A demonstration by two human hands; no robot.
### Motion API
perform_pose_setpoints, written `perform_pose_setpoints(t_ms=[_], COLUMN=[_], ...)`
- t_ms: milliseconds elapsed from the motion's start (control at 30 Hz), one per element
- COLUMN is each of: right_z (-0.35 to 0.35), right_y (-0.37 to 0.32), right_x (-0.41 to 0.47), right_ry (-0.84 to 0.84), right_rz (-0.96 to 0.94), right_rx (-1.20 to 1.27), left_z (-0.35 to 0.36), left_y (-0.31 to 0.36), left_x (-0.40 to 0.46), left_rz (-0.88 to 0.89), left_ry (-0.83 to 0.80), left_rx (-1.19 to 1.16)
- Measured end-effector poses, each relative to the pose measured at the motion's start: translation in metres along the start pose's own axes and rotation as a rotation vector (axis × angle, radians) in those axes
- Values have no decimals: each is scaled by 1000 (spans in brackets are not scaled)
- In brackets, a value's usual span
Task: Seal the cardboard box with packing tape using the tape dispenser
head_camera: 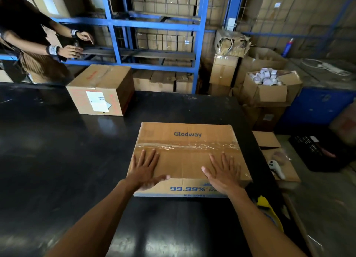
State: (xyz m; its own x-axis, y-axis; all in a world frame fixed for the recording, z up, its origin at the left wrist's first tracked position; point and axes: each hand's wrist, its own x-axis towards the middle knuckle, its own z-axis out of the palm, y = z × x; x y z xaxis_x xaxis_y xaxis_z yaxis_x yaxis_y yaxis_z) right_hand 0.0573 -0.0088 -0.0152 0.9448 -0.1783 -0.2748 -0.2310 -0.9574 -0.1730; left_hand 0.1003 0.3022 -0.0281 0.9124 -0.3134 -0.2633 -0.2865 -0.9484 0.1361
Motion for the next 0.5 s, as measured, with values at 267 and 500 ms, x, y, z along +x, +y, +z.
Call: perform_pose_setpoints(t_ms=[267, 500], right_z=[2, -6], right_y=[0, 7], right_x=[-2, -7], right_ry=[7, 53], right_rz=[0, -62], right_rx=[10, 270], left_z=[0, 7], left_y=[-3, -6], left_x=[0, -7], left_rz=[36, 108], left_ry=[20, 213], left_rx=[16, -6])
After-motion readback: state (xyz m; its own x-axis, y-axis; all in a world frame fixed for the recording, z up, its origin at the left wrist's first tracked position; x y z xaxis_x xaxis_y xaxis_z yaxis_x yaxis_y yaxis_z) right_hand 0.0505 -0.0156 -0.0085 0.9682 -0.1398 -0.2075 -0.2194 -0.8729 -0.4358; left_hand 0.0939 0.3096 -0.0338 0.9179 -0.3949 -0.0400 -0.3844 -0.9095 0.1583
